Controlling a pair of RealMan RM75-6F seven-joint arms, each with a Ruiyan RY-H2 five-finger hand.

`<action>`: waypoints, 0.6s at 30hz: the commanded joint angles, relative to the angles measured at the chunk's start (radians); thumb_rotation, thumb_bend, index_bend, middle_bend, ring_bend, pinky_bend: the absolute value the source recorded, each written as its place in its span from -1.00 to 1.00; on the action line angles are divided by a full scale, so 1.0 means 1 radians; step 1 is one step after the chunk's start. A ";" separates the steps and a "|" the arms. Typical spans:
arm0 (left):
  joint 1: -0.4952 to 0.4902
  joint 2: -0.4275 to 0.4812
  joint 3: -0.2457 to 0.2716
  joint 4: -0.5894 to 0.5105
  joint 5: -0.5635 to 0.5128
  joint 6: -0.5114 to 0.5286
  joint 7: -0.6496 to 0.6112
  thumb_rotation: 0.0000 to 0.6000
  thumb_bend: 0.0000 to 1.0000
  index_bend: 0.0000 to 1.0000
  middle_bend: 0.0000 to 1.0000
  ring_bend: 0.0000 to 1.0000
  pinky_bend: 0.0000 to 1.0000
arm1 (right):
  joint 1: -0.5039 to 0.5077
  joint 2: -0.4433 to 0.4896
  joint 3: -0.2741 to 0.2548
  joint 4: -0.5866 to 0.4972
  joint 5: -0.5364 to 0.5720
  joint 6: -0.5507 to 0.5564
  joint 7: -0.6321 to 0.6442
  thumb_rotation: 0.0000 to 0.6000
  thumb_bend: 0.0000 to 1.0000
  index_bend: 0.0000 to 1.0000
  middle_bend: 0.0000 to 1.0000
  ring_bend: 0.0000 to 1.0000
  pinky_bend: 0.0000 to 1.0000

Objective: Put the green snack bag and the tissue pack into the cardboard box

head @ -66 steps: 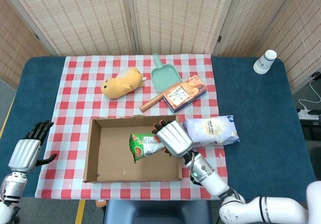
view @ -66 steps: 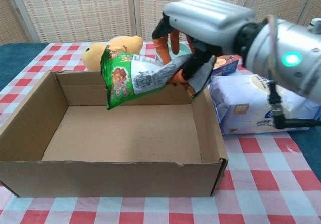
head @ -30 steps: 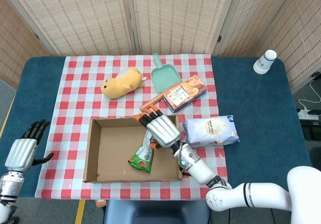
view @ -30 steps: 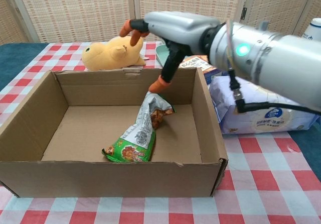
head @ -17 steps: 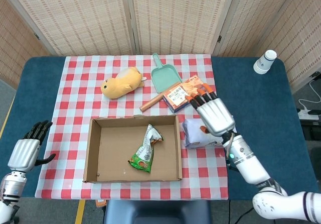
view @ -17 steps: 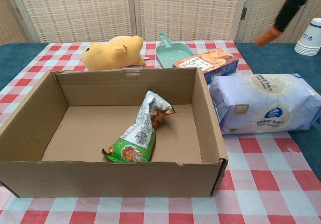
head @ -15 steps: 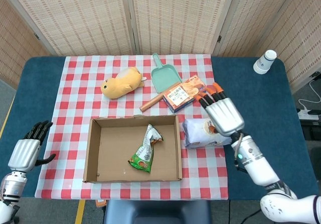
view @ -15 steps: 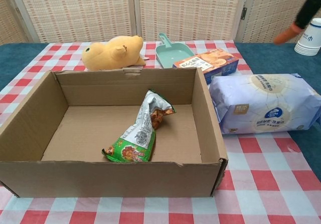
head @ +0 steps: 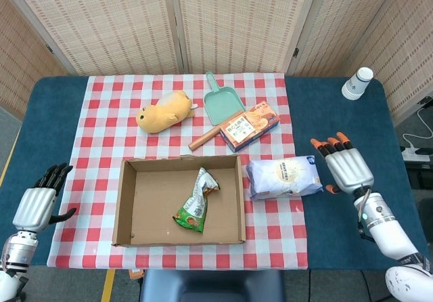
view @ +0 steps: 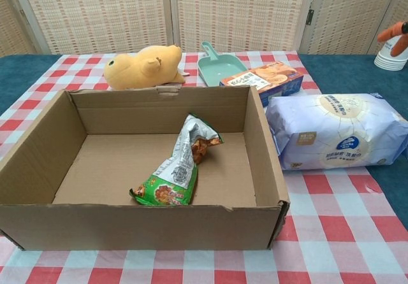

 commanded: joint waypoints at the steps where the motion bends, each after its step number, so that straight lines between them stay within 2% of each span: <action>1: 0.000 0.001 0.000 -0.002 0.002 0.002 -0.001 1.00 -0.63 -0.85 -0.98 -1.00 -0.56 | 0.001 -0.022 -0.018 0.029 -0.025 -0.034 0.024 1.00 -1.00 -0.99 -0.73 -1.00 -0.87; 10: 0.004 0.003 -0.001 0.000 0.001 0.010 -0.004 1.00 -0.63 -0.85 -0.98 -1.00 -0.56 | 0.005 -0.105 -0.011 0.144 -0.137 -0.065 0.178 1.00 -1.00 -1.00 -0.84 -1.00 -0.88; 18: 0.002 0.001 -0.002 0.002 -0.001 0.004 -0.007 1.00 -0.63 -0.85 -0.98 -1.00 -0.56 | 0.020 -0.173 -0.014 0.226 -0.197 -0.102 0.264 1.00 -1.00 -1.00 -0.88 -1.00 -0.93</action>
